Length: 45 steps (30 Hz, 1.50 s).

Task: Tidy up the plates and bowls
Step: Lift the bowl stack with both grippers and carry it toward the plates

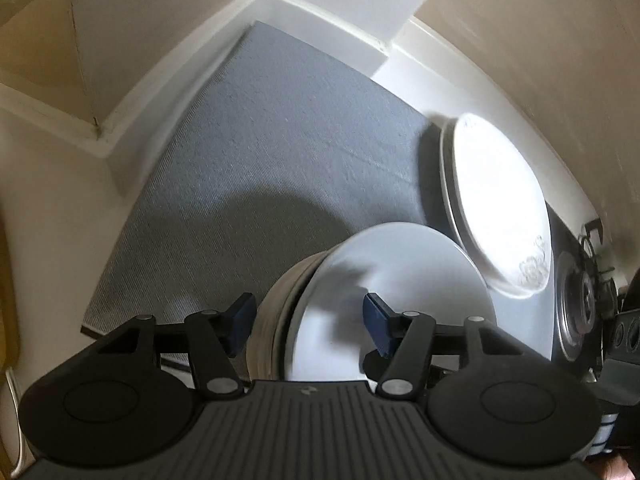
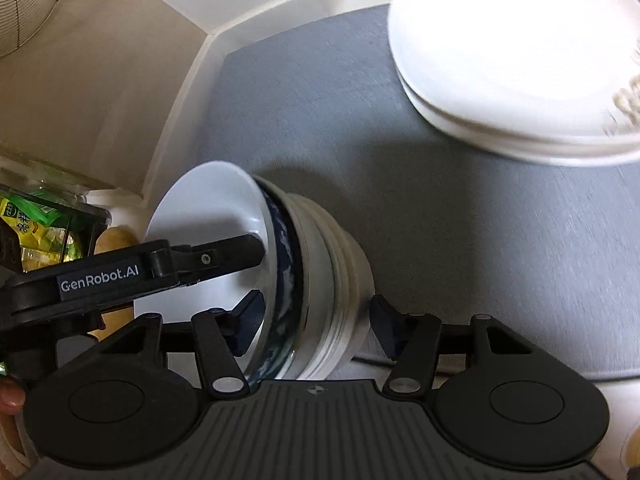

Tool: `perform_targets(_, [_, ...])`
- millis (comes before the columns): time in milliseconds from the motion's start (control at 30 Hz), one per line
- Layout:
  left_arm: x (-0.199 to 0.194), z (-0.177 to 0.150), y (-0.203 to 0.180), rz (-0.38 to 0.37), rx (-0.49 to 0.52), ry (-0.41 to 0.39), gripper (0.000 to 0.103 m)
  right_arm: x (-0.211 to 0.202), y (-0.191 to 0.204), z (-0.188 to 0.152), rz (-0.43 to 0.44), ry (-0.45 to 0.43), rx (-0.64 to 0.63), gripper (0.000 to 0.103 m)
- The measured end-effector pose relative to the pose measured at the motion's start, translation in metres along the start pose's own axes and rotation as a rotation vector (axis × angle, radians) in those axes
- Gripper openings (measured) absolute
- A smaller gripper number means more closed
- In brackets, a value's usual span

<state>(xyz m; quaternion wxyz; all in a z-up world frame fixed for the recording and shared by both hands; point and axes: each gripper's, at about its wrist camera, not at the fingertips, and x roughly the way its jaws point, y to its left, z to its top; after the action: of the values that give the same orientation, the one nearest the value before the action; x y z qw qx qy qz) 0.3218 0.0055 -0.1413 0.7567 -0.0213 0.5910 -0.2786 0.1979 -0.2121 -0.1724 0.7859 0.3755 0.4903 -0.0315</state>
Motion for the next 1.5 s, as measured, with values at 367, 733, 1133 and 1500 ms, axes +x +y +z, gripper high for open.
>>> perform_targets(367, [0.007, 0.008, 0.026, -0.023, -0.019, 0.033, 0.087, 0.010, -0.010, 0.021, 0.050, 0.021, 0.029, 0.064])
perform_targets(733, [-0.007, -0.001, 0.024, -0.088, 0.025, -0.032, 0.055, 0.002, -0.017, 0.012, 0.085, -0.026, 0.066, 0.050])
perform_targets(1133, [0.001, -0.003, 0.007, -0.049, 0.092, -0.020, 0.073, -0.002, -0.008, 0.012, 0.045, -0.047, 0.005, 0.049])
perform_targets(1500, [0.014, -0.003, 0.034, -0.061, 0.046, 0.001, 0.102, 0.014, -0.026, 0.009, 0.155, -0.034, 0.078, 0.073])
